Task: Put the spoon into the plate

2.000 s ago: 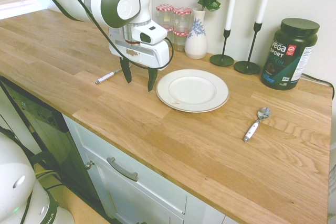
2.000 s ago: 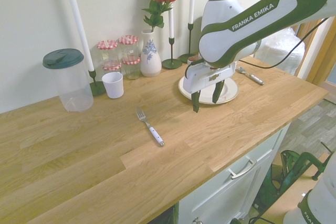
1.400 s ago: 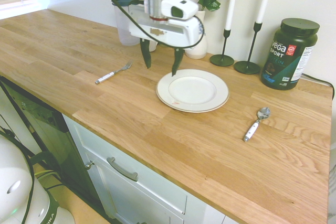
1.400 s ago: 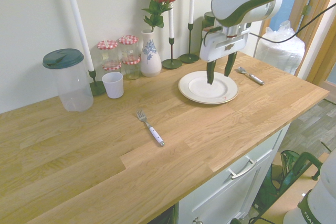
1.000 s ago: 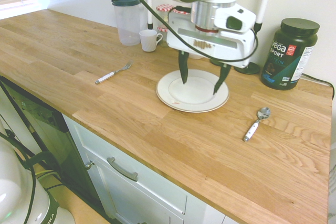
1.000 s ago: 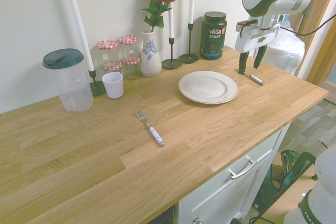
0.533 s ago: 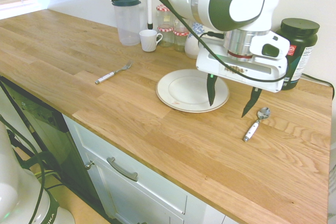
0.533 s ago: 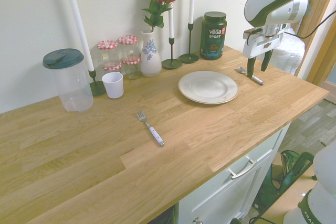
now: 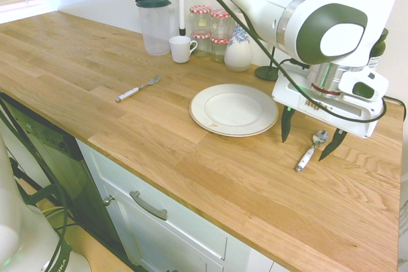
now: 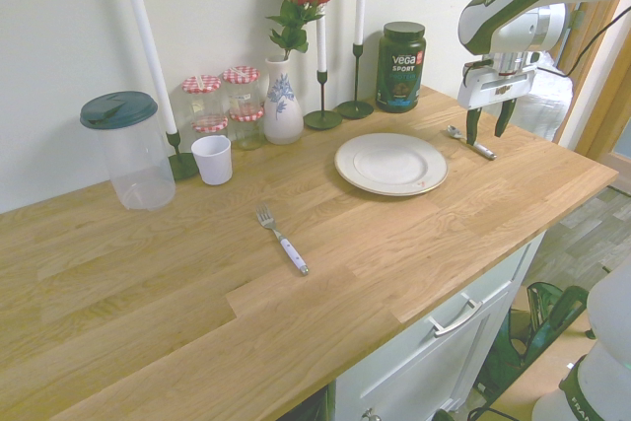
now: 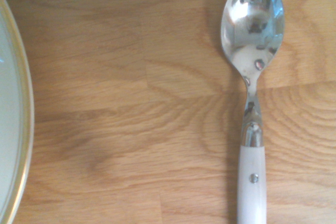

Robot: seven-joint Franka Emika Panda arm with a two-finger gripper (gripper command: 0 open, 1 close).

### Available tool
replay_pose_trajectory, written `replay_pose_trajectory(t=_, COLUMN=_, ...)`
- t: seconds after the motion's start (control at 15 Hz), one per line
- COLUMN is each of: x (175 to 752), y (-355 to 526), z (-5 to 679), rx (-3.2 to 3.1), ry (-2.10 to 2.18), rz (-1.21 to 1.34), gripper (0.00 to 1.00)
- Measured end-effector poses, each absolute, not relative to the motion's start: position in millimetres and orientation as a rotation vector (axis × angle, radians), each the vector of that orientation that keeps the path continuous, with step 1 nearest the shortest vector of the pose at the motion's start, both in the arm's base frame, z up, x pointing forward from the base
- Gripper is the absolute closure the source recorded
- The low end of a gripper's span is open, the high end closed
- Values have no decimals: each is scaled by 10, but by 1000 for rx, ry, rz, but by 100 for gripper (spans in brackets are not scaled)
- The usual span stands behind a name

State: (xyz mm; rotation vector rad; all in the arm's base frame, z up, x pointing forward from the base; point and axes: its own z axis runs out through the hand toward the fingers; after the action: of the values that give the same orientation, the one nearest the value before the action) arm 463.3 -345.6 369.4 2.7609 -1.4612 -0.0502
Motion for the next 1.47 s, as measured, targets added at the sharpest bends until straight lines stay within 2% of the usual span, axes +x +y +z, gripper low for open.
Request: replay_pose_trajectory(t=1.47, x=4686, y=-3402, z=3367, rx=2807, ry=-1452, rz=-98, gripper=100)
